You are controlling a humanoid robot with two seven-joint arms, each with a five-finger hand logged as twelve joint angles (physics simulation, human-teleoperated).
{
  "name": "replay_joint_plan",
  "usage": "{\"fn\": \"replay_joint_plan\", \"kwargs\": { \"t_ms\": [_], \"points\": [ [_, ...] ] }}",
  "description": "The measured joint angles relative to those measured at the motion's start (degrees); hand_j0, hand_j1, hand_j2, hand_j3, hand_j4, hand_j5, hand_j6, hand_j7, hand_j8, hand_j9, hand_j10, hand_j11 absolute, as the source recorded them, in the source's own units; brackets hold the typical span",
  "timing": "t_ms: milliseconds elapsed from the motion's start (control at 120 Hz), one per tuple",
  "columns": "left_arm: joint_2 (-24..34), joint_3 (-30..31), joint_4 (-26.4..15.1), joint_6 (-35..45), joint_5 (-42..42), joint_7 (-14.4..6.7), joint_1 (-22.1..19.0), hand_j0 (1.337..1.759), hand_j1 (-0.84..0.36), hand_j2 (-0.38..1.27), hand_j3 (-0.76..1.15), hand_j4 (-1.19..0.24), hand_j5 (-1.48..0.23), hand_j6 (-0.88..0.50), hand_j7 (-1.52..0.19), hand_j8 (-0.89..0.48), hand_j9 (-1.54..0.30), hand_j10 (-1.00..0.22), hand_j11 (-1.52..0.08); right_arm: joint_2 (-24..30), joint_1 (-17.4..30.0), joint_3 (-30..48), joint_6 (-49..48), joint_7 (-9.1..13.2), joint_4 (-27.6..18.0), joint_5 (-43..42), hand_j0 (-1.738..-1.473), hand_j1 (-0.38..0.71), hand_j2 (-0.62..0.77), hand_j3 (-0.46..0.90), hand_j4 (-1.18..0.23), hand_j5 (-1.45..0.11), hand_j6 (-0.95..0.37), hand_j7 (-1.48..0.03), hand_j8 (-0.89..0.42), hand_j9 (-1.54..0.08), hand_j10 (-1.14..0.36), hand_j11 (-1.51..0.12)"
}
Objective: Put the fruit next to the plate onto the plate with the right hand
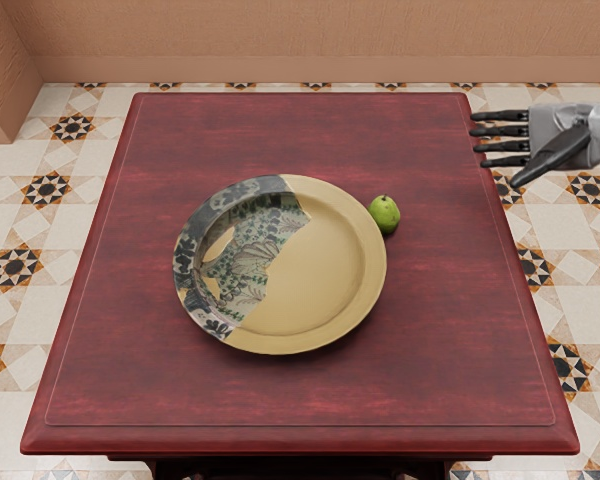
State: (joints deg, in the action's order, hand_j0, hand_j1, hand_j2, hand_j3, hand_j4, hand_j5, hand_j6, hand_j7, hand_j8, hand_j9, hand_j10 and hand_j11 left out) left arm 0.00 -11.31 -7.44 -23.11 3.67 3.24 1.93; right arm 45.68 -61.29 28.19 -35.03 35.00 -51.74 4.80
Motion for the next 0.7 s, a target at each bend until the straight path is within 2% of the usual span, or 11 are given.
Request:
{"fn": "replay_joint_plan", "kwargs": {
  "t_ms": [292, 575, 700],
  "points": [
    [0.0, 0.0, 0.0, 0.0, 0.0, 0.0, 0.0, 1.658, 0.33, 0.00, 0.00, -0.01, -0.02, -0.01, -0.02, -0.01, -0.02, -0.01, -0.02, -0.2, -0.5, -0.1, 0.0, 0.0, 0.2, -1.4, -1.658, -0.35, 0.00, 0.00, 0.00, 0.00, 0.00, 0.00, 0.00, 0.00, 0.00, 0.00],
    [0.0, 0.0, 0.1, 0.0, 0.0, 0.0, 0.4, 1.658, 0.33, 0.00, 0.00, -0.01, -0.02, -0.01, -0.02, -0.01, -0.02, -0.01, -0.02, -9.1, -4.6, -0.3, 0.0, 0.0, 1.7, -18.0, -1.658, -0.35, 0.00, 0.00, 0.00, 0.00, 0.00, 0.00, 0.00, 0.00, 0.00, 0.00],
    [0.0, 0.0, 0.1, 0.0, 0.0, 0.0, 0.9, 1.658, 0.33, 0.00, 0.00, -0.01, -0.02, -0.01, -0.02, -0.01, -0.02, -0.01, -0.02, -11.2, -5.5, 0.1, 0.0, 0.0, 1.9, -23.6, -1.658, -0.35, 0.00, 0.00, 0.00, 0.00, 0.00, 0.00, 0.00, 0.00, 0.00, 0.00]
  ]
}}
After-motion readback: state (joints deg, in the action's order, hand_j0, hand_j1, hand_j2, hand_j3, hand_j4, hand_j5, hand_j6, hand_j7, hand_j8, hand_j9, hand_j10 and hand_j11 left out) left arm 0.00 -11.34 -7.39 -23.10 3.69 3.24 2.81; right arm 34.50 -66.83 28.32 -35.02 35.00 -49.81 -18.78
